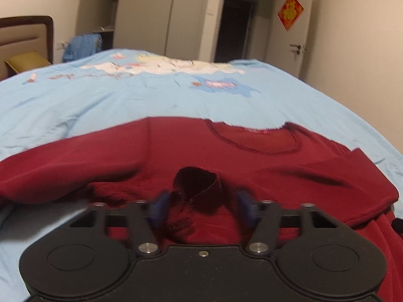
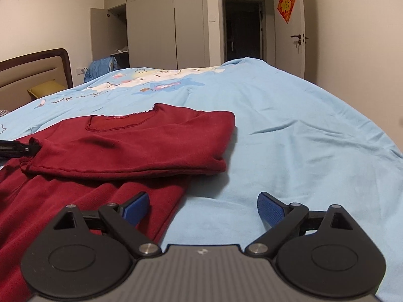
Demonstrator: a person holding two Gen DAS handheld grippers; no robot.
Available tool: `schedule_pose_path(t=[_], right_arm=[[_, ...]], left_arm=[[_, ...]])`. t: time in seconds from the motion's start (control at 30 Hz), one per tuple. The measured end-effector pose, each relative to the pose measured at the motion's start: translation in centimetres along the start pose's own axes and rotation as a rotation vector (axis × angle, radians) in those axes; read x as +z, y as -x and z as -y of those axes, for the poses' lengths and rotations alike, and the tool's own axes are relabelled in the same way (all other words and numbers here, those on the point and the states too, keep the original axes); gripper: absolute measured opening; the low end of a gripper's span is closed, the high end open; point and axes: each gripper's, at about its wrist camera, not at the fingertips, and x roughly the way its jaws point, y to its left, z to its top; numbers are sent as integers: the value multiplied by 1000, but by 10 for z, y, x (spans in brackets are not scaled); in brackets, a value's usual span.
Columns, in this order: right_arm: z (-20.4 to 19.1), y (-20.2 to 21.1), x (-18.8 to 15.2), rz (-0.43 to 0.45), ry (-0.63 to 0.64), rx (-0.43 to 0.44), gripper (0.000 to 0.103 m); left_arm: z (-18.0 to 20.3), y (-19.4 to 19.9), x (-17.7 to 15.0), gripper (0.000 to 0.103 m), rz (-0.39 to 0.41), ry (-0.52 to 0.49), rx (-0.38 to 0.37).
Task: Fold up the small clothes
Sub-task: 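Grasp the other sleeve cuff with the left gripper and lift it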
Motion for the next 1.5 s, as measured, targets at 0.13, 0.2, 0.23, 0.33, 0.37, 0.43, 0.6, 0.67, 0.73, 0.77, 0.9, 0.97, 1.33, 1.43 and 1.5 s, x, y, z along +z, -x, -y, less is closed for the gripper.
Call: schedule_pose_path(t=[0.13,0.2,0.23,0.33,0.37,0.43,0.6,0.67,0.73,0.77,0.9,0.97,1.33,1.43,1.5], right_arm=[[-5,3,2,12,30,3,96],[-6,4,2,15,47,-4,96],[-7,4,2,15,56,-8,96],[-10,5,2,14,78,-21,96],[-11,4,2,11,84,-23,96],[-12,2,3,5,101,-29,96],[-16,-1,4,12,163,-62,98],[-17,-3,4,14,188,-83,99],[-19,-6,4,18,217,-111,100],[-20,-8,4,23,230,-123,100],[-24,-23,6,54,299,-183,100],[-25,-31,11,80,313,-221,100],[5,-43,20,172,170,-380,92],[3,-46,20,163,178,-400,92],[3,-53,20,120,171,-394,92]], left_arm=[[-7,-5,3,9,-17,39,-19],[-9,5,3,8,17,33,37],[-10,10,2,8,26,27,69],[-21,21,0,8,33,78,69],[-24,22,-2,9,28,87,63],[-27,23,-5,19,16,91,54],[-27,34,-9,56,6,105,40],[-19,41,-10,70,23,79,37],[-9,47,-9,80,54,47,31],[-4,48,-8,81,70,36,23],[13,35,0,90,83,49,40],[15,22,1,90,73,67,96],[-9,5,-23,89,23,140,230],[-8,4,-25,89,26,128,236],[-8,4,-25,90,26,131,231]])
